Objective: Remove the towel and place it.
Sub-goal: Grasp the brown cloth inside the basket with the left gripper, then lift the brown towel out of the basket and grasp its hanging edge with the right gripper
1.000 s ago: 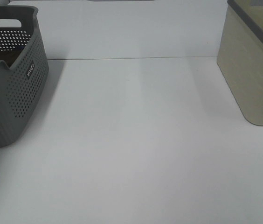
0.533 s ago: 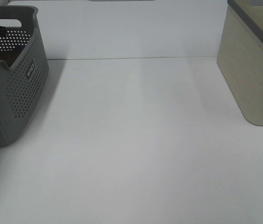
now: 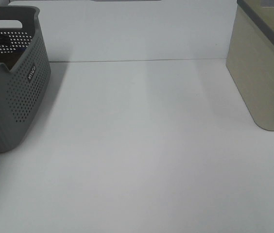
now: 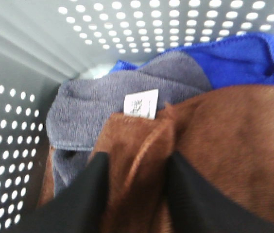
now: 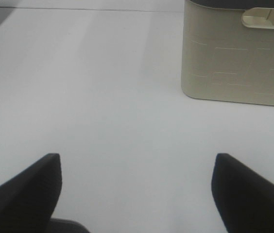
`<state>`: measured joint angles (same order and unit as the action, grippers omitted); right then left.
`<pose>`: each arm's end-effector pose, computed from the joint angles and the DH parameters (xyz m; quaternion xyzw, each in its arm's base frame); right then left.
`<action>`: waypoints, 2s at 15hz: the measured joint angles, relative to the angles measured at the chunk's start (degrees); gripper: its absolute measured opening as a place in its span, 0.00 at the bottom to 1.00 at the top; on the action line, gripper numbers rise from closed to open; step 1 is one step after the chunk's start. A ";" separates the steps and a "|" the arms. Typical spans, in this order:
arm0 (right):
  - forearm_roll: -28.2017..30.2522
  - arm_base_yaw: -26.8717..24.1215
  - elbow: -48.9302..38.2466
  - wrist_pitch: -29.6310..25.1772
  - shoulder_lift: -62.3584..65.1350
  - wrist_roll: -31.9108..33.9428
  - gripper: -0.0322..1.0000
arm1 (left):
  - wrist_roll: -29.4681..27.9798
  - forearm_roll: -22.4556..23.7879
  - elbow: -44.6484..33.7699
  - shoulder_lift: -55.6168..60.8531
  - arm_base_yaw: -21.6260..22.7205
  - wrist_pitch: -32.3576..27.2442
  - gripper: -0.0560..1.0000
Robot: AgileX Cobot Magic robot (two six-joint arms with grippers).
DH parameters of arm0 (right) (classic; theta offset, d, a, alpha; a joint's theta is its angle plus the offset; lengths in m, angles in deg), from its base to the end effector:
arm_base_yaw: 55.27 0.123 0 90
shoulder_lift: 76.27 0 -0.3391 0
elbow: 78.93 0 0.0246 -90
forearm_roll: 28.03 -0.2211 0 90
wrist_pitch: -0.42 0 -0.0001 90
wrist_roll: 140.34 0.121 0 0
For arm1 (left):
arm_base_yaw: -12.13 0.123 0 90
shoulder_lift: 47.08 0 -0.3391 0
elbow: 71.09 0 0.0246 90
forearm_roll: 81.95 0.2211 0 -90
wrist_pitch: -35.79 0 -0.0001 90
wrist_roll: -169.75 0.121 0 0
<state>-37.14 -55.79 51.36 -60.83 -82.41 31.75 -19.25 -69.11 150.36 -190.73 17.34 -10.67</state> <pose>-0.0609 0.0174 0.2496 -0.0585 0.8484 0.0409 0.5245 0.5537 0.0701 0.2001 -0.0665 0.9559 0.0899 0.2715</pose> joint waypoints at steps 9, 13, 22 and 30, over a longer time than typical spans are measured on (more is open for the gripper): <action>0.00 0.00 0.00 0.00 0.00 0.00 0.80 | 1.38 -0.06 0.06 3.61 0.00 0.40 0.05; 0.00 0.00 0.00 0.00 0.00 0.00 0.80 | 2.01 -2.52 0.06 9.45 0.00 0.46 0.05; 0.00 0.00 0.00 0.00 0.00 0.00 0.80 | 13.75 -13.81 0.06 27.16 -4.35 2.75 0.05; 0.00 0.00 0.00 0.00 0.00 0.00 0.79 | 25.90 -23.95 0.06 37.93 -16.67 -2.81 0.05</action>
<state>-37.14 -55.79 51.36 -60.83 -82.41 31.75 6.65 -93.06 150.42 -152.80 0.67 -13.48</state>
